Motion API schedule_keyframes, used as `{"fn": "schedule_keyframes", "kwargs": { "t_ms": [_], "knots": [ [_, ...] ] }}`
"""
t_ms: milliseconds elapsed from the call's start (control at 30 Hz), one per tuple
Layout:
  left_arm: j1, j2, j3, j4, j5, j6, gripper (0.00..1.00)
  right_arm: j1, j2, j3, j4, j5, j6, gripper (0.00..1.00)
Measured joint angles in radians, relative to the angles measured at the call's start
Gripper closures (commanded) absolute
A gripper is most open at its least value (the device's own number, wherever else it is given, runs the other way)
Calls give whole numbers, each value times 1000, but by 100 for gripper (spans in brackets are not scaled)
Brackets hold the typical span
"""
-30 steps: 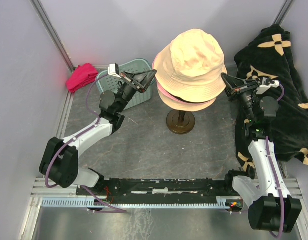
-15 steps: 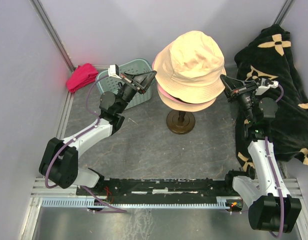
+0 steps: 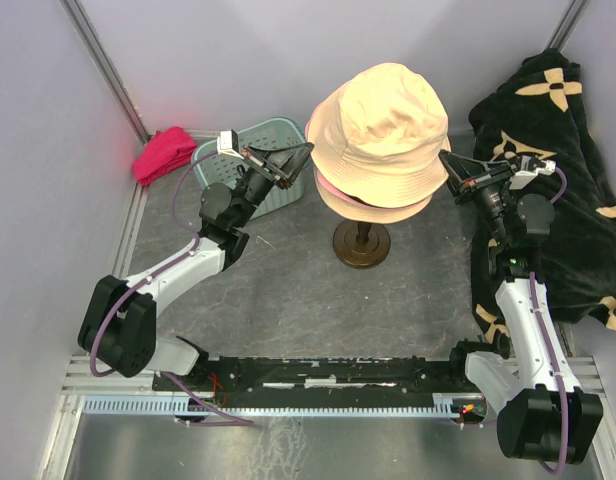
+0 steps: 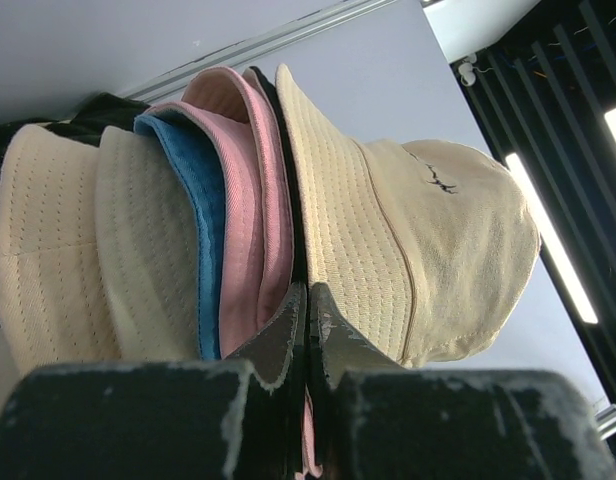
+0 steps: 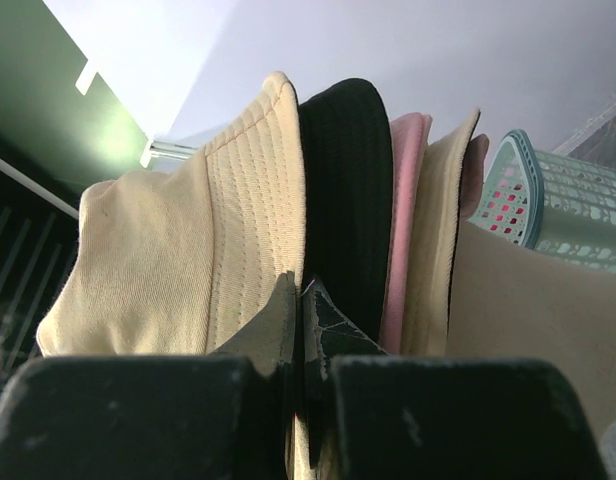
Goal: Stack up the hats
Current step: Stack the hat on the hat.
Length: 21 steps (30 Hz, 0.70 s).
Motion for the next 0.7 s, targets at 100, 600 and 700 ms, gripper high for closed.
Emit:
{"fn": "schedule_keyframes", "kwargs": {
  "t_ms": [100, 600, 700],
  "knots": [
    [0, 0, 0, -2, 0, 1, 97, 0, 3, 0, 0, -4, -8, 98],
    [19, 70, -141, -237, -104, 72, 97, -40, 14, -54, -48, 56, -63, 98],
    [19, 77, -155, -286, -108, 81, 97, -40, 8, -47, -58, 68, -84, 98]
  ]
}}
